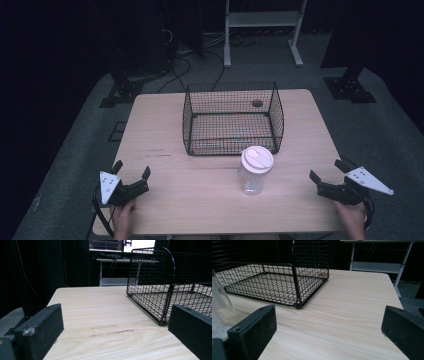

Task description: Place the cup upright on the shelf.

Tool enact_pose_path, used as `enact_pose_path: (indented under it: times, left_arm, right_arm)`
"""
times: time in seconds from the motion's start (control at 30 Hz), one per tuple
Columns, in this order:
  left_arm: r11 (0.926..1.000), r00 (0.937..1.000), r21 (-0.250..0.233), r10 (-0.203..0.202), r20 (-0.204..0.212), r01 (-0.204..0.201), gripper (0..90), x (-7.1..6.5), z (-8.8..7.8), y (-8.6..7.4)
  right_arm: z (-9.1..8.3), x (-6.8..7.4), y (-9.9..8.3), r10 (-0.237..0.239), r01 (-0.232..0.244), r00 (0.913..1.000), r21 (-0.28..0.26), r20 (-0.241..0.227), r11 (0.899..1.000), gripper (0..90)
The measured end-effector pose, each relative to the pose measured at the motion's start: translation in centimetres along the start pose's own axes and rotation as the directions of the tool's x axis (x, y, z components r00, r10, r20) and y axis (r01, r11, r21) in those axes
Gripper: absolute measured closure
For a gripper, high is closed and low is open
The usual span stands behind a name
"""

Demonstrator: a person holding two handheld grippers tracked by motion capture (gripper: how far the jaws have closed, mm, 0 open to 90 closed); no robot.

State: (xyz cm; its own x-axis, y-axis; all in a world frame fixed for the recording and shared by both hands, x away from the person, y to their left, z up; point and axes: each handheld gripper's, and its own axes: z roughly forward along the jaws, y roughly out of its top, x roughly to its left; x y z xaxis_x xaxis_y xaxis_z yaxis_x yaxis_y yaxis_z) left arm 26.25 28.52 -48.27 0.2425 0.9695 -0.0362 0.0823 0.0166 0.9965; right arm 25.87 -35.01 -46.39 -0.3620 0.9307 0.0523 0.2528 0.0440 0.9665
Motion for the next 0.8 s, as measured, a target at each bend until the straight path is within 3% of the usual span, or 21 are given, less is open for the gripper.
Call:
enact_pose_path:
  times: [0.37,0.8]
  left_arm:
    - [1.0,1.0,0.0,0.0,0.0,0.0,0.0,0.0,0.0,0.0]
    - [1.0,1.0,-0.004,0.002,0.002,-0.002,0.0,-0.1,0.0,0.0]
  right_arm:
    - [0.2,0.4,0.1,0.0,0.0,0.9998,0.005,-0.022,1.0,0.0]
    - [0.2,2.5,1.6,-0.047,0.046,0.9957,-0.006,-0.08,0.999,0.0]
